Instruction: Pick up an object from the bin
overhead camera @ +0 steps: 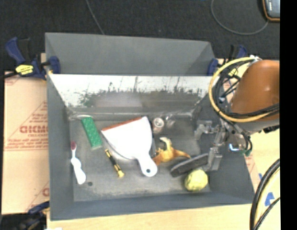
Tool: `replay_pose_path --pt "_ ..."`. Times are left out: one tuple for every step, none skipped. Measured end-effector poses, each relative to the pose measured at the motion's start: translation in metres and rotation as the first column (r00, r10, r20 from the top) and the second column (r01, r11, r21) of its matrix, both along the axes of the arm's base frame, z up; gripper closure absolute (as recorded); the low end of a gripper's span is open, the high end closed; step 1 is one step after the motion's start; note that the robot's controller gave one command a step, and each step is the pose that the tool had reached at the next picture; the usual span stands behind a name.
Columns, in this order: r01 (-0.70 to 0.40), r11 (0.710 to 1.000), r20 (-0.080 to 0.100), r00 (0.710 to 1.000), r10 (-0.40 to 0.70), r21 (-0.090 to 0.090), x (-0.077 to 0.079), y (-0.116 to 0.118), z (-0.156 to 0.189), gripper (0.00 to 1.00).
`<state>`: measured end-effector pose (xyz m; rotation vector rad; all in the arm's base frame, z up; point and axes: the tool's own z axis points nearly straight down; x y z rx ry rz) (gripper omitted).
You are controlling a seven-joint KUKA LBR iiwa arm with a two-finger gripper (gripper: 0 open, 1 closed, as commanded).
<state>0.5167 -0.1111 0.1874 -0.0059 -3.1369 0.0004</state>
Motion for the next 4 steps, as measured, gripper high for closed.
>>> replay_pose_path --pt "-0.005 1.000 0.008 1.000 0.005 -0.001 0.002 0.001 0.004 0.00" --pt "0.099 0.995 0.008 0.995 -0.099 0.000 0.026 0.012 -0.074 0.00" --pt "0.102 0.995 0.017 0.995 -0.102 -0.002 0.022 0.013 -0.094 0.00" --pt "0.129 0.992 0.014 0.992 -0.129 0.000 0.039 0.015 -0.099 1.00"
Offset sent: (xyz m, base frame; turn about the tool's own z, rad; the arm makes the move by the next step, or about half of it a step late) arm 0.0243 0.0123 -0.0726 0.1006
